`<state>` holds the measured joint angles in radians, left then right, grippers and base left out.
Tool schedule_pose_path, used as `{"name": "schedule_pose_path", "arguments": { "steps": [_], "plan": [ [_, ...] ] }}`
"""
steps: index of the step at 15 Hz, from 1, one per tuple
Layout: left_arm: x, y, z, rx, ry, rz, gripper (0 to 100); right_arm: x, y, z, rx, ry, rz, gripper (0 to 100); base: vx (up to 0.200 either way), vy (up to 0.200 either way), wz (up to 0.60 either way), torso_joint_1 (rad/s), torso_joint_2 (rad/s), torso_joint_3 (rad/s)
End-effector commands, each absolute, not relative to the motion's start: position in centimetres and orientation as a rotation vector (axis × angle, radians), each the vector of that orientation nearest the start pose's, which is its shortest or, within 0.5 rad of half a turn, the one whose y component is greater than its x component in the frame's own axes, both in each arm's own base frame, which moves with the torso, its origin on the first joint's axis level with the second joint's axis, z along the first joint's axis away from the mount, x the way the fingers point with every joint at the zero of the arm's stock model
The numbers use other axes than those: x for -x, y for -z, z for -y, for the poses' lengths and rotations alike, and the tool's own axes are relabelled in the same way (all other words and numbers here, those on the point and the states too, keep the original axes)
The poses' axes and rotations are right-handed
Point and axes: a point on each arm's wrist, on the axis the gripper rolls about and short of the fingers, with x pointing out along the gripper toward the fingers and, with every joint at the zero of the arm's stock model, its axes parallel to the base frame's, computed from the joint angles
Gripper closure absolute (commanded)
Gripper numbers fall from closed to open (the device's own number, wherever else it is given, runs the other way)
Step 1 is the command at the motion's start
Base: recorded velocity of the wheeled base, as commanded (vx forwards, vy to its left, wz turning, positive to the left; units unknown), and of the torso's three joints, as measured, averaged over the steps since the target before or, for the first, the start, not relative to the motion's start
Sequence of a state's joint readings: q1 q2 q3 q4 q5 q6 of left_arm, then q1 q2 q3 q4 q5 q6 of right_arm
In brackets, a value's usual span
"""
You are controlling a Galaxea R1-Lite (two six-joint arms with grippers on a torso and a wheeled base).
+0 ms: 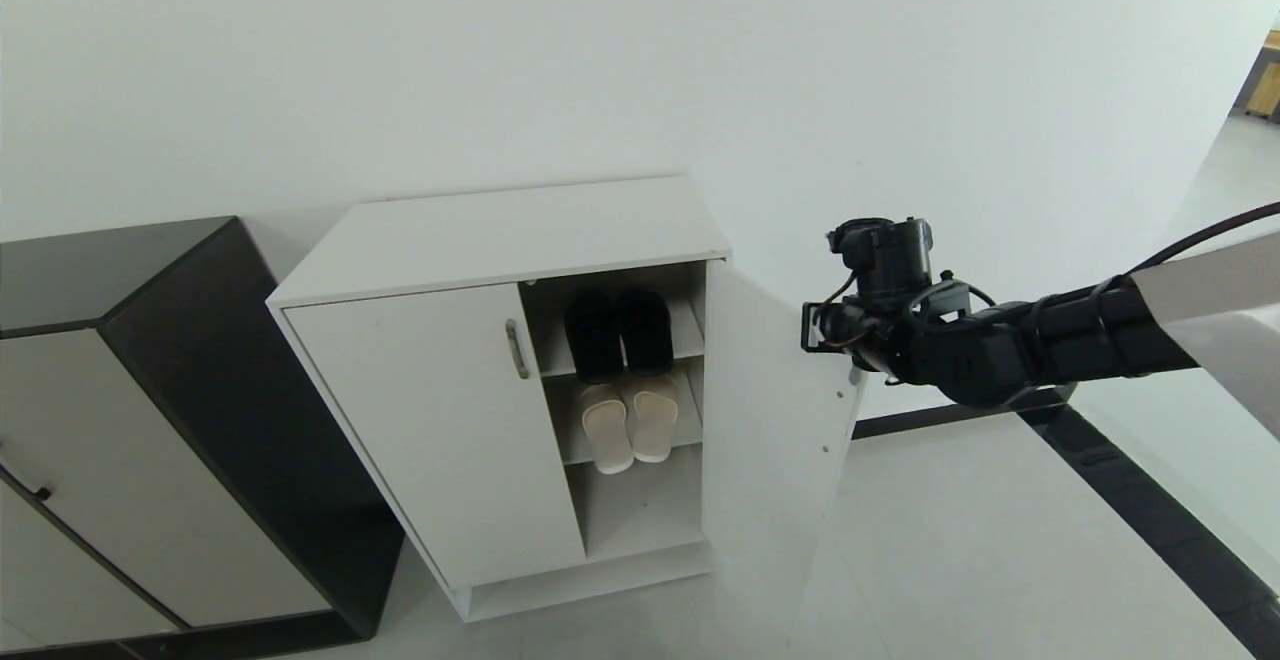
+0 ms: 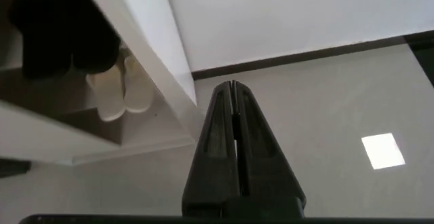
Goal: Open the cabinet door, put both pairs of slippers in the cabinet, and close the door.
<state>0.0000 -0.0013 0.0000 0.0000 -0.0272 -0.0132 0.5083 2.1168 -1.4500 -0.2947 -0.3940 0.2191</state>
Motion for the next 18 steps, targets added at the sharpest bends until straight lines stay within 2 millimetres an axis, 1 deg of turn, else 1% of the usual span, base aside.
{"name": "schedule_pose_path", "arguments": {
  "steps": [1,2,4,5,8,9,10,12,18],
  "plan": [
    [2.3,-7.5,0.1,0.014,0.028,-0.002,100,-34.4,-19.4,-21.5,-0.071,-0.142,-0.299,100,0.000,0.000,0.00,0.000,0.00,0.000],
    [2.3,-7.5,0.1,0.014,0.028,0.000,100,-33.5,-19.8,-21.7,-0.077,-0.165,-0.273,100,0.000,0.000,0.00,0.000,0.00,0.000],
    [2.3,-7.5,0.1,0.014,0.028,-0.002,100,-32.2,-19.7,-21.9,-0.072,-0.191,-0.258,100,0.000,0.000,0.00,0.000,0.00,0.000],
    [2.3,-7.5,0.1,0.014,0.028,0.000,100,-31.3,-19.3,-22.1,-0.060,-0.215,-0.259,100,0.000,0.000,0.00,0.000,0.00,0.000],
    [2.3,-7.5,0.1,0.014,0.028,0.000,100,-30.1,-18.6,-22.7,-0.011,-0.254,-0.237,100,0.000,0.000,0.00,0.000,0.00,0.000],
    [2.3,-7.5,0.1,0.014,0.028,0.000,100,-29.4,-18.8,-23.0,-0.008,-0.275,-0.217,100,0.000,0.000,0.00,0.000,0.00,0.000],
    [2.3,-7.5,0.1,0.014,0.028,0.000,100,-29.3,-18.8,-23.1,-0.008,-0.280,-0.216,100,0.000,0.000,0.00,0.000,0.00,0.000],
    [2.3,-7.5,0.1,0.014,0.028,0.000,100,-28.4,-18.7,-24.0,0.001,-0.312,-0.217,100,0.000,0.000,0.00,0.000,0.00,0.000],
    [2.3,-7.5,0.1,0.014,0.029,0.000,100,-27.9,-18.2,-24.7,0.009,-0.341,-0.233,100,0.000,0.000,0.60,0.005,0.00,0.002]
  ]
}}
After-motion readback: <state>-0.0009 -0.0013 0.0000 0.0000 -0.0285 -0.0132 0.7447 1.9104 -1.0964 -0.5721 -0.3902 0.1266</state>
